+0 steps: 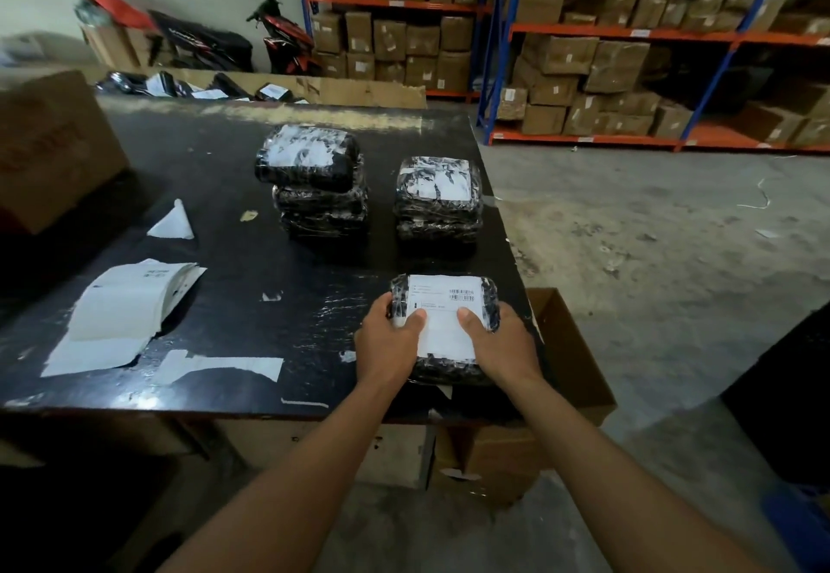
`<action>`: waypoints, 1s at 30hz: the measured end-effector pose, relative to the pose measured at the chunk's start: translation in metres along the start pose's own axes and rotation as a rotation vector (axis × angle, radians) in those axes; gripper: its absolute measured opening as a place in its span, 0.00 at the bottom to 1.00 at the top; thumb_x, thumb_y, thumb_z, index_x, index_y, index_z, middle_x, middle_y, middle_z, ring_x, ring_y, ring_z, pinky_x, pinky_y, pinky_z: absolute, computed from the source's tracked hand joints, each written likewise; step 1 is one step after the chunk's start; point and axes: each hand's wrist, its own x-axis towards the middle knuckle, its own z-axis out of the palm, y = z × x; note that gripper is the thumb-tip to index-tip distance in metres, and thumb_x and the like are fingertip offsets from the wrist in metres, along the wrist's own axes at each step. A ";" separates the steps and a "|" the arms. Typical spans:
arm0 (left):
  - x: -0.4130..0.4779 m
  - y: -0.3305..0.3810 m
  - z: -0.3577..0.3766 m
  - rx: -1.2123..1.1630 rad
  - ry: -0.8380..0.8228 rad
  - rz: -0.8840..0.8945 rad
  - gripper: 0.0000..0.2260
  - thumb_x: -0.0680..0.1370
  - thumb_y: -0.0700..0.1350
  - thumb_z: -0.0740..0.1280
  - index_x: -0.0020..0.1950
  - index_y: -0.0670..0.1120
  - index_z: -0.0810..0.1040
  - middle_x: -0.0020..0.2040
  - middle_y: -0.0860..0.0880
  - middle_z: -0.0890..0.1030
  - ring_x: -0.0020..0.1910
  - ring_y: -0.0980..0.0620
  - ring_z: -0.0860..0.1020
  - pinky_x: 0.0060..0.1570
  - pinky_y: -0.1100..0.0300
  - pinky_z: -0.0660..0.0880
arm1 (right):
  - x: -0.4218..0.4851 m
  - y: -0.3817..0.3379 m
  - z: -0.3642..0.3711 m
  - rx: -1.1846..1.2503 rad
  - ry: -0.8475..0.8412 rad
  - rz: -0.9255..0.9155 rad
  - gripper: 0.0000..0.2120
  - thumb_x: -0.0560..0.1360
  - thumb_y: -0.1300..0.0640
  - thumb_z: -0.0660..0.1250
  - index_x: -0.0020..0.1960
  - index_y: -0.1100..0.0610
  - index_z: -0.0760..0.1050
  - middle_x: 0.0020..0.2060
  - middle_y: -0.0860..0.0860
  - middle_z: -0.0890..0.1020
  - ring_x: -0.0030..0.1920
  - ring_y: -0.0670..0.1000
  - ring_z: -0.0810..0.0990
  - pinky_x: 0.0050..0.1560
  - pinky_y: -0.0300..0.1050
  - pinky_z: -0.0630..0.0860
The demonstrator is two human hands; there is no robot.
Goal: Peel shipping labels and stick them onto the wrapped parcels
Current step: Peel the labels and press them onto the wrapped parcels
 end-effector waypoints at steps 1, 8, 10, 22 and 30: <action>-0.001 0.001 0.000 -0.001 -0.006 -0.009 0.24 0.78 0.51 0.68 0.72 0.50 0.70 0.64 0.49 0.78 0.60 0.49 0.77 0.51 0.59 0.74 | 0.001 -0.002 -0.003 -0.031 -0.029 0.000 0.26 0.77 0.40 0.65 0.70 0.52 0.69 0.63 0.51 0.79 0.61 0.55 0.77 0.60 0.49 0.73; 0.006 0.016 -0.032 0.079 -0.067 0.014 0.22 0.80 0.53 0.65 0.71 0.45 0.70 0.63 0.49 0.78 0.56 0.54 0.74 0.53 0.61 0.68 | 0.004 -0.022 -0.010 -0.299 -0.002 -0.019 0.34 0.79 0.39 0.60 0.76 0.60 0.61 0.72 0.58 0.70 0.70 0.61 0.70 0.66 0.55 0.69; 0.012 0.016 -0.053 0.114 -0.018 0.038 0.23 0.81 0.54 0.63 0.73 0.44 0.69 0.67 0.45 0.76 0.63 0.49 0.74 0.56 0.61 0.68 | -0.002 -0.040 -0.006 -0.402 0.132 -0.168 0.30 0.80 0.44 0.61 0.76 0.59 0.61 0.72 0.58 0.70 0.70 0.61 0.69 0.66 0.55 0.69; 0.082 -0.034 -0.265 0.421 0.407 0.131 0.10 0.81 0.44 0.63 0.58 0.44 0.81 0.56 0.45 0.83 0.55 0.45 0.80 0.53 0.58 0.72 | -0.040 -0.168 0.195 -0.396 -0.242 -0.509 0.12 0.78 0.51 0.65 0.59 0.54 0.77 0.55 0.54 0.82 0.56 0.56 0.80 0.55 0.50 0.76; 0.146 -0.094 -0.354 0.653 0.189 0.186 0.16 0.80 0.39 0.64 0.68 0.45 0.76 0.68 0.45 0.77 0.66 0.42 0.75 0.64 0.54 0.70 | -0.050 -0.215 0.316 -0.416 -0.375 -0.595 0.18 0.79 0.55 0.65 0.67 0.57 0.73 0.66 0.56 0.76 0.66 0.58 0.74 0.62 0.48 0.70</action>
